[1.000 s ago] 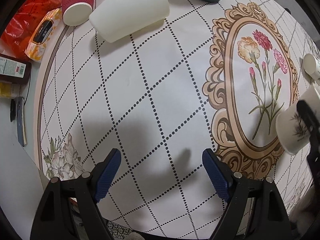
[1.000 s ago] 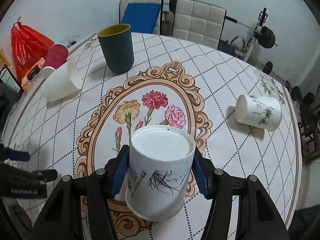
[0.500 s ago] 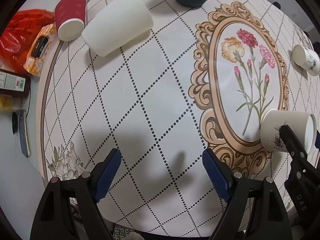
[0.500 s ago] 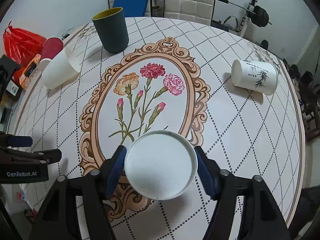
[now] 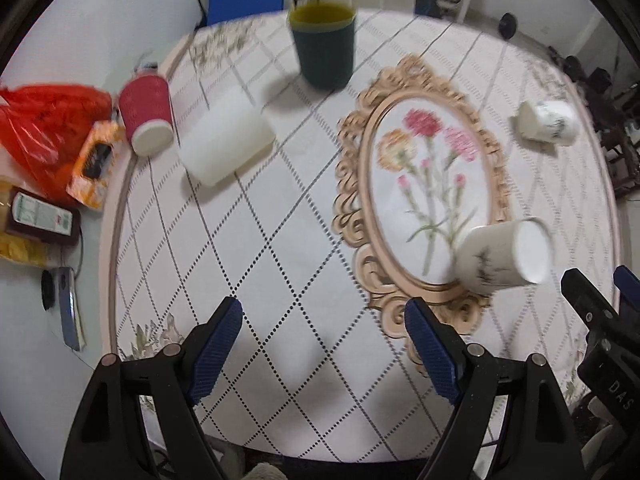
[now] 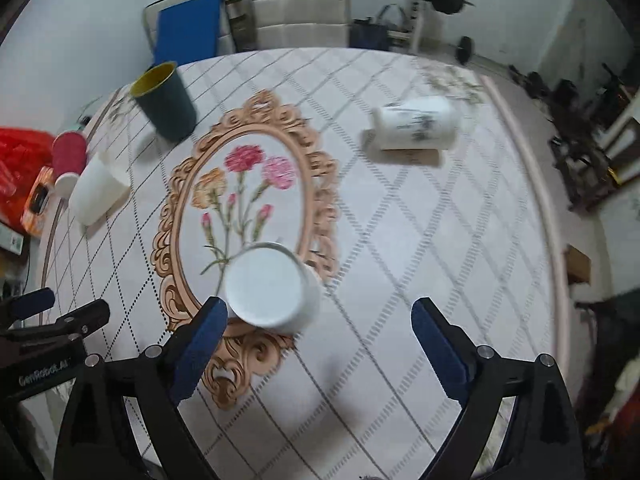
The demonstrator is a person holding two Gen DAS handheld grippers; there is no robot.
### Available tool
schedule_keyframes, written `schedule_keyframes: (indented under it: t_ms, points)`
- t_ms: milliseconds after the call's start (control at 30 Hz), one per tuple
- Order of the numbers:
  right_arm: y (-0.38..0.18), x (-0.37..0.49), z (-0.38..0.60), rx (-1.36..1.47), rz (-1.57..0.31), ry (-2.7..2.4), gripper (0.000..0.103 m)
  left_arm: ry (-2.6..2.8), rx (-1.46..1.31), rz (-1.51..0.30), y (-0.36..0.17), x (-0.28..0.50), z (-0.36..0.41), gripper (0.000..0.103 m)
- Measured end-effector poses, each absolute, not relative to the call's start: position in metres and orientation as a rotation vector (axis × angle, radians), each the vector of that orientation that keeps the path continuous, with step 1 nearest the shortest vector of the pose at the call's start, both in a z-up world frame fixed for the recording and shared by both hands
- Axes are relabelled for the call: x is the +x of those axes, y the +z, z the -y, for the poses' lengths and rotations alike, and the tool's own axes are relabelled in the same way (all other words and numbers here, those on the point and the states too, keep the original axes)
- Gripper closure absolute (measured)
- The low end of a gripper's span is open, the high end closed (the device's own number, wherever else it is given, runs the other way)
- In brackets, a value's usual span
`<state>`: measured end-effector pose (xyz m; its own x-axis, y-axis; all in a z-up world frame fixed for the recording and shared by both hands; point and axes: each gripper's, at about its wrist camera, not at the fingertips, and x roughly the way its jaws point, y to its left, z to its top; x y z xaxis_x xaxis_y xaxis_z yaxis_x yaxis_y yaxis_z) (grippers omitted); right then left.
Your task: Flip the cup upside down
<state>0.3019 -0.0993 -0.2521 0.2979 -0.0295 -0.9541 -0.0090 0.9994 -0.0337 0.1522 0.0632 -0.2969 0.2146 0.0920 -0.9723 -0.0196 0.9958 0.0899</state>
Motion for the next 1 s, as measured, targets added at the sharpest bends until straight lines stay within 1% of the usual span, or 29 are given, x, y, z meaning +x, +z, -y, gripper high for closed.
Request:
schedule_keyframes:
  t_ms: [33, 100, 500, 633, 667, 700, 900, 1000]
  points:
    - [-0.243, 0.297, 0.104, -0.033, -1.259, -0.031, 0.007, 0.071, 0.065, -1.332, -0.29, 0.148, -0.059, 0.02]
    - [-0.226, 0.288, 0.111, -0.031, -1.238, -0.051, 0.007, 0.065, 0.066, -1.295, -0.273, 0.136, -0.054, 0.004]
    - [-0.1, 0.203, 0.14, -0.102, -1.094, -0.099, 0.007, 0.052, 0.069, -1.088, -0.16, 0.058, -0.03, 0.003]
    - [-0.056, 0.169, 0.146, -0.078, -1.062, -0.087, 0.007, 0.049, 0.068, -1.02, -0.12, 0.026, -0.025, 0.003]
    - [-0.046, 0.161, 0.148, -0.067, -1.054, -0.079, 0.007, 0.05, 0.069, -1.004, -0.111, 0.017, -0.024, 0.003]
    - [-0.032, 0.151, 0.15, -0.056, -1.036, -0.072, 0.003, 0.056, 0.069, -0.99, -0.102, 0.008, -0.024, 0.003]
    - [0.022, 0.105, 0.155, -0.037, -0.968, -0.072, 0.003, 0.047, 0.043, -0.953, -0.068, -0.028, -0.022, 0.003]
    - [0.038, 0.089, 0.159, -0.018, -0.96, -0.065, 0.003, 0.035, 0.041, -0.937, -0.057, -0.042, -0.018, 0.003]
